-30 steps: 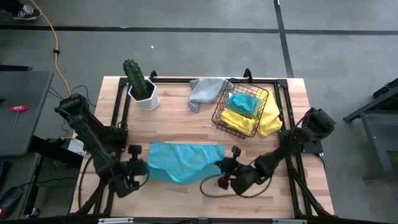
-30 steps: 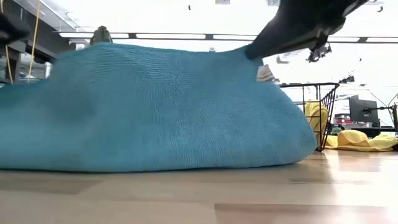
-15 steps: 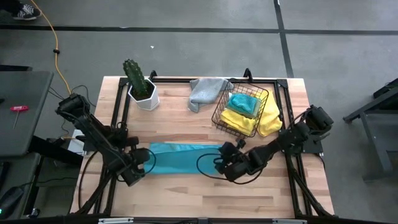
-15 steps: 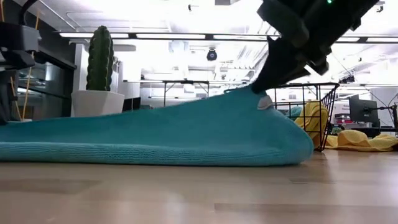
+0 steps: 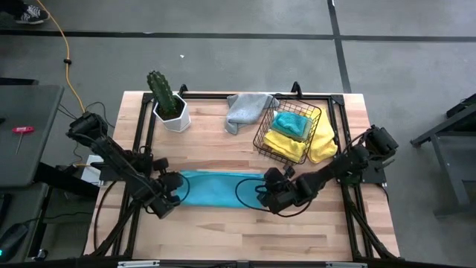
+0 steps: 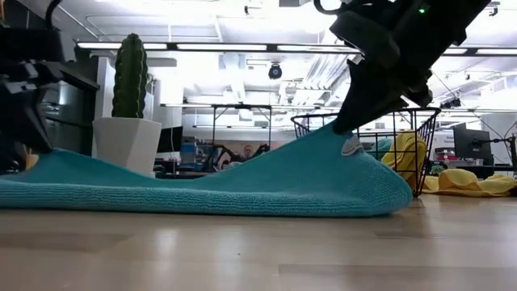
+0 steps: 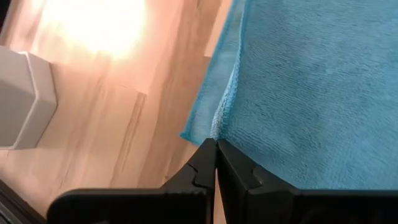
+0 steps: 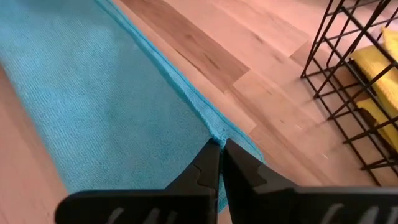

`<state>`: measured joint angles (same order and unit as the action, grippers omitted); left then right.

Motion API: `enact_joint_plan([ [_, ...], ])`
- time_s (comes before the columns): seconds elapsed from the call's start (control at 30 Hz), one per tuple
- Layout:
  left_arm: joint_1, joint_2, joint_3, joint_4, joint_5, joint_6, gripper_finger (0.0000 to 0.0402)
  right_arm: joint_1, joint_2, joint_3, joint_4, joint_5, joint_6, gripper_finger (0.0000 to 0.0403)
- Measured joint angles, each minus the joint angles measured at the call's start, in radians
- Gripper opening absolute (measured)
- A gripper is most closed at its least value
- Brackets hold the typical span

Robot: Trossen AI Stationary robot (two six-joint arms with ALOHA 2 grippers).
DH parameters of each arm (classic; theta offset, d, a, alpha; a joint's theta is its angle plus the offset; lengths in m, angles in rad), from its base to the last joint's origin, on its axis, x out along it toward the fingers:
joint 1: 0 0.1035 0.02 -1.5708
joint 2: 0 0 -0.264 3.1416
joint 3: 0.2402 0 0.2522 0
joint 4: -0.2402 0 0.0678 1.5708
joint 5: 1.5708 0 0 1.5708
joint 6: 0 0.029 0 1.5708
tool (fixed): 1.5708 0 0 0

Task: Fold microfiber towels
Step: Fold the blue microfiber towel

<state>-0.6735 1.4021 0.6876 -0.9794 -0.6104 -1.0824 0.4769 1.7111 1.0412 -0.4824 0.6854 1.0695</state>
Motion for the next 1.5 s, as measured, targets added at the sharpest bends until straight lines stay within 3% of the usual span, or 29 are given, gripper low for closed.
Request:
enact_joint_plan([
  [0.4,0.052,0.000,0.000,0.000,0.076,0.023,0.0002,-0.001,0.000,0.000,-0.008,-0.006,0.038,0.0000],
  [0.63,0.053,0.000,0.000,-0.004,0.077,0.083,0.0034,-0.021,0.000,0.000,-0.008,-0.019,0.057,0.0009],
  [0.73,0.053,0.000,0.000,-0.010,0.071,0.088,0.0063,-0.033,0.000,0.000,-0.008,-0.029,0.057,0.0042],
  [0.93,0.053,0.000,0.019,-0.081,0.042,0.102,0.0138,-0.048,-0.004,-0.001,-0.008,-0.005,0.031,0.0151],
  [1.1,0.041,-0.025,0.086,-0.160,-0.003,0.115,0.0188,-0.053,-0.077,-0.001,-0.015,0.023,0.002,0.0216],
  [1.27,-0.018,-0.135,0.075,0.027,-0.020,0.207,0.0203,0.023,-0.143,-0.001,0.023,0.226,-0.058,0.0233],
  [1.37,-0.060,-0.225,0.012,0.287,-0.052,0.326,0.0199,0.064,-0.147,-0.001,0.095,0.326,-0.109,0.0233],
  [1.5,-0.056,-0.338,-0.117,0.686,-0.031,0.548,0.0195,0.076,-0.117,-0.001,0.226,0.353,-0.230,0.0233],
])
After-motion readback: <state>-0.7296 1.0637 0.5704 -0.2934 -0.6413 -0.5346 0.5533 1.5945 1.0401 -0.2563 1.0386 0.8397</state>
